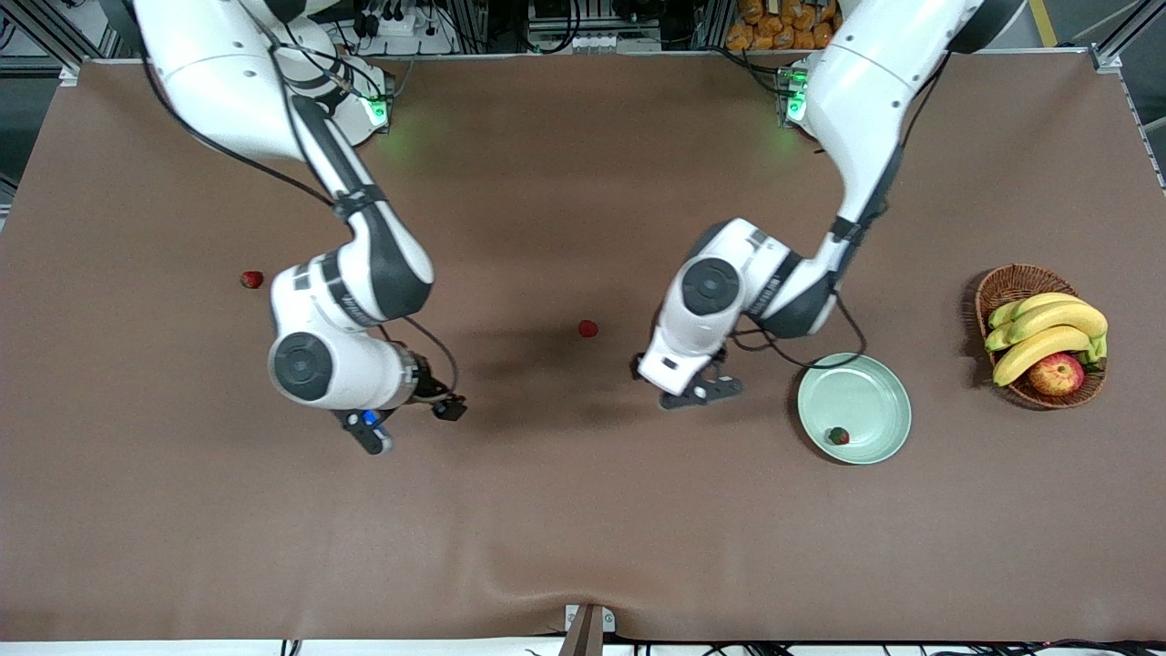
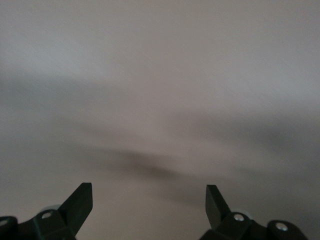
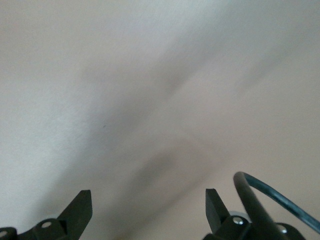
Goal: Collect all strawberries into plate
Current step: 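Grasp the second strawberry with the left gripper while the right gripper reaches another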
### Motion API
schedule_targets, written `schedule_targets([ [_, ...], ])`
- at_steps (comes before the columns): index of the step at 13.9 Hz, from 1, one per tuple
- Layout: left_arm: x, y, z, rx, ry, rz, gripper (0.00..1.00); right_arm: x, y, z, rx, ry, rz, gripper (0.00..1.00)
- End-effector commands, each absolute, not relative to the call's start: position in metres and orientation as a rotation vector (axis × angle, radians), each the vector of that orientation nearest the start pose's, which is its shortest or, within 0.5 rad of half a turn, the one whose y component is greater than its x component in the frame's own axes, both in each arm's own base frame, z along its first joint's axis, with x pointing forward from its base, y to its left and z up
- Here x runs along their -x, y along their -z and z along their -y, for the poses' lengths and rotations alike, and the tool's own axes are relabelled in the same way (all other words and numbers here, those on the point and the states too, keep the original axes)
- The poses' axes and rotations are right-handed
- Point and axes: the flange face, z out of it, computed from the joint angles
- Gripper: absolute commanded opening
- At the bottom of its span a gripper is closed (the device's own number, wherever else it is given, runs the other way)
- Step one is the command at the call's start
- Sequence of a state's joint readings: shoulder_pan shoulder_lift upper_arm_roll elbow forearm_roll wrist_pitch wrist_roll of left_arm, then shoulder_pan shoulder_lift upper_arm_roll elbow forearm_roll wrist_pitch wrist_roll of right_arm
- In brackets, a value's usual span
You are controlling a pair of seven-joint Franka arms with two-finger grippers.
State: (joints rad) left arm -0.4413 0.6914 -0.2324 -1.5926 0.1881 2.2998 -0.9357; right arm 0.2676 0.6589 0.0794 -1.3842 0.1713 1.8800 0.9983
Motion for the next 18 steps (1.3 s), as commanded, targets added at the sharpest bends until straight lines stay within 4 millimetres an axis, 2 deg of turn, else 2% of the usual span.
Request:
schedule_targets([
  [1,-0.523,-0.228,0.469,3.175,0.027,0.290,1.00,-0.665,-0.330,-0.190,2.935,-0.436,-0.920,1.00],
  [2,-0.507,-0.220,0.486,3.173,0.014,0.268,1.00,-0.665,-0.331,-0.166,2.990,-0.428,-0.864,1.00],
  [4,-0.480,-0.201,0.512,3.172,-0.011,0.216,1.00,-0.656,-0.335,-0.137,3.062,-0.430,-0.741,1.00],
  [5,-0.475,-0.195,0.519,3.170,-0.017,0.196,1.00,-0.651,-0.336,-0.122,3.077,-0.438,-0.711,1.00],
  [7,-0.465,-0.184,0.525,3.159,-0.028,0.161,1.00,-0.641,-0.338,-0.078,3.122,-0.449,-0.543,1.00],
  [11,-0.465,-0.178,0.528,3.173,-0.018,0.139,1.00,-0.610,-0.346,-0.010,3.114,-0.442,-0.351,1.00],
  [13,-0.466,-0.179,0.529,3.175,-0.013,0.123,0.78,-0.594,-0.342,0.020,3.116,-0.403,-0.277,1.00],
  [14,-0.468,-0.182,0.530,3.181,-0.005,0.123,0.72,-0.584,-0.336,0.042,3.116,-0.383,-0.232,1.00],
  [15,-0.470,-0.182,0.531,3.185,-0.001,0.125,0.72,-0.574,-0.330,0.055,3.113,-0.371,-0.199,1.00],
  [17,-0.474,-0.183,0.533,3.192,0.008,0.132,0.71,-0.554,-0.315,0.067,3.123,-0.368,-0.188,1.00],
  [18,-0.476,-0.182,0.533,3.192,0.010,0.135,0.71,-0.545,-0.308,0.082,3.150,-0.371,-0.191,1.00],
])
